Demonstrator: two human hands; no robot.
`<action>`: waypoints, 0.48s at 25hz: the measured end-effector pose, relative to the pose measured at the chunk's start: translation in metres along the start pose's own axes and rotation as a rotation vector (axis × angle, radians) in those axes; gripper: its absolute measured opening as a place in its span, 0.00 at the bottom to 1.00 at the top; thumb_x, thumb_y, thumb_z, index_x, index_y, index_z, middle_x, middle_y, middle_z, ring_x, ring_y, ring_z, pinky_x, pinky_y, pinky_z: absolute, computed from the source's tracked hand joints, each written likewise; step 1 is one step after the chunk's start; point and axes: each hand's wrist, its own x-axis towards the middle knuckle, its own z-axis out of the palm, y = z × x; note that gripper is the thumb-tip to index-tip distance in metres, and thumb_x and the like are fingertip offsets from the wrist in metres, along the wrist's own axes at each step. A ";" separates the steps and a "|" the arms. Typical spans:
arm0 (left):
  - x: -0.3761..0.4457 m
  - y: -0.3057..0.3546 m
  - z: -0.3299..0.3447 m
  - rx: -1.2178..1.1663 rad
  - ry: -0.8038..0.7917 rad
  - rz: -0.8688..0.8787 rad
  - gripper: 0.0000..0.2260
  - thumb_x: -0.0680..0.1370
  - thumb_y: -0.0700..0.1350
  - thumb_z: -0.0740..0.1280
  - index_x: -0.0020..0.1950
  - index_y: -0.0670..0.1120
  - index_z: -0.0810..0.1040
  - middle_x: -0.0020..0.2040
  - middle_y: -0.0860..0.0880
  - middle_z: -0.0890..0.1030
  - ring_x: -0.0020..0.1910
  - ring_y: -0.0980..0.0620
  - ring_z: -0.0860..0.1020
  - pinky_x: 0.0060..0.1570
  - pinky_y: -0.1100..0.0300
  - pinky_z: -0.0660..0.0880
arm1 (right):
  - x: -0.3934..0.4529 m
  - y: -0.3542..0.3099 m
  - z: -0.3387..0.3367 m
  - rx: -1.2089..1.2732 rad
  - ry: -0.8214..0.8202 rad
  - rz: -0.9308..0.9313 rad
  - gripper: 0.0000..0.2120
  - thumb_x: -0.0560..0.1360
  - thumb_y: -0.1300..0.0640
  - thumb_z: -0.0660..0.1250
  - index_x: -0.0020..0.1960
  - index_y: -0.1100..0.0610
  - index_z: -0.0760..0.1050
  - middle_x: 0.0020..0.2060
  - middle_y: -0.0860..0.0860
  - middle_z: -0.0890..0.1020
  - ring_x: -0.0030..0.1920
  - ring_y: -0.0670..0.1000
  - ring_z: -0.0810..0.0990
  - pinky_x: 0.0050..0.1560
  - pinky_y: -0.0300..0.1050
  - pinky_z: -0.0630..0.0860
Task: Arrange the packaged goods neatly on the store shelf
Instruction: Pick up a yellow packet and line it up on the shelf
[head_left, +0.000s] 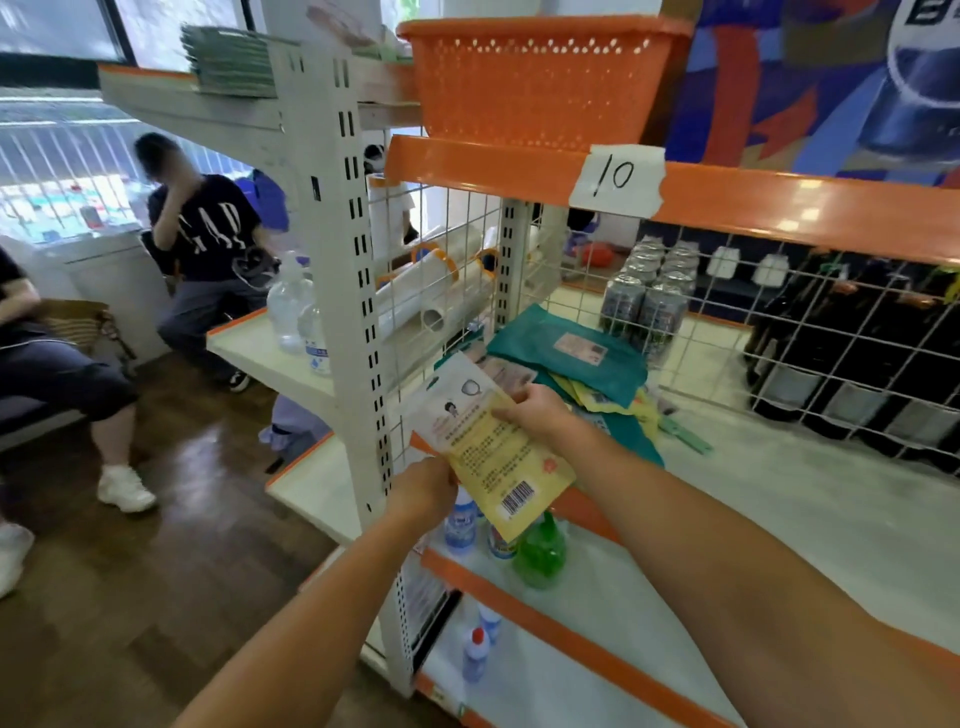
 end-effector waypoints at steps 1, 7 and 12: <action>-0.007 0.005 -0.003 0.000 0.012 0.010 0.08 0.80 0.41 0.53 0.45 0.45 0.70 0.44 0.44 0.77 0.42 0.47 0.74 0.40 0.57 0.69 | -0.010 0.002 -0.006 0.053 -0.031 0.007 0.16 0.74 0.56 0.70 0.60 0.60 0.74 0.50 0.54 0.81 0.40 0.50 0.80 0.33 0.40 0.74; -0.047 0.051 -0.012 0.001 0.082 0.118 0.11 0.80 0.43 0.55 0.38 0.47 0.68 0.33 0.48 0.71 0.40 0.44 0.75 0.37 0.57 0.66 | -0.069 0.033 -0.050 0.331 -0.027 0.112 0.13 0.74 0.62 0.69 0.58 0.63 0.77 0.49 0.59 0.83 0.45 0.58 0.82 0.51 0.54 0.79; -0.081 0.100 -0.004 -0.005 0.068 0.182 0.10 0.80 0.42 0.56 0.56 0.43 0.75 0.51 0.43 0.80 0.48 0.43 0.78 0.42 0.54 0.73 | -0.129 0.081 -0.089 0.568 0.016 0.162 0.11 0.75 0.69 0.63 0.57 0.65 0.75 0.45 0.59 0.81 0.41 0.57 0.81 0.39 0.49 0.78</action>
